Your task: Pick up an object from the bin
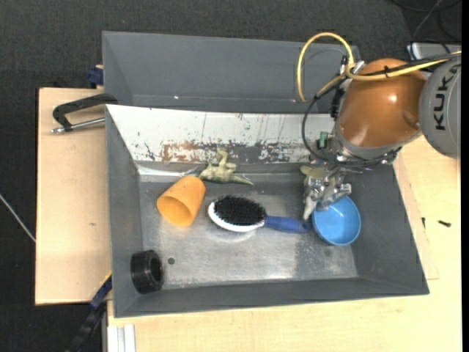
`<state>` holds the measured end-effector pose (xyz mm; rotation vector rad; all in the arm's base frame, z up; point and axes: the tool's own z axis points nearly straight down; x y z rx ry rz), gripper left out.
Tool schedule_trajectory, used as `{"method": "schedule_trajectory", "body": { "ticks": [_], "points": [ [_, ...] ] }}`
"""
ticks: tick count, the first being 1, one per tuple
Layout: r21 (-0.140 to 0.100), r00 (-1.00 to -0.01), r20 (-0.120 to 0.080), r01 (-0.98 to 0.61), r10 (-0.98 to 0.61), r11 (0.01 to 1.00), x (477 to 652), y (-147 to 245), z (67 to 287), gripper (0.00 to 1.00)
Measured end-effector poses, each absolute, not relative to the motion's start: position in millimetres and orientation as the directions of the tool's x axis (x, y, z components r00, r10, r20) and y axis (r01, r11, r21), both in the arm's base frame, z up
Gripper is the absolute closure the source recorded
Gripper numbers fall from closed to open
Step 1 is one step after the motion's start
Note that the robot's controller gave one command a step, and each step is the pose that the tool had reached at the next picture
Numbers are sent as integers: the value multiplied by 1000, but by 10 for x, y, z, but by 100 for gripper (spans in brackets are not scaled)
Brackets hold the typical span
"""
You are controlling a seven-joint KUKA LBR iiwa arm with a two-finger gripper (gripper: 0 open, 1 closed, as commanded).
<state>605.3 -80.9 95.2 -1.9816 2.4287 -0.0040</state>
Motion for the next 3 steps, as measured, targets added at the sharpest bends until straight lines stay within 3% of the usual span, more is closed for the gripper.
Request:
{"method": "schedule_trajectory", "body": {
  "ticks": [1, 3],
  "points": [
    [-13, -204, -4, -979, -979, 204, 6085, -798, 1567, 100],
    [-6, -211, -5, -977, -977, 211, 6114, -774, 1699, 100]
  ]
}}
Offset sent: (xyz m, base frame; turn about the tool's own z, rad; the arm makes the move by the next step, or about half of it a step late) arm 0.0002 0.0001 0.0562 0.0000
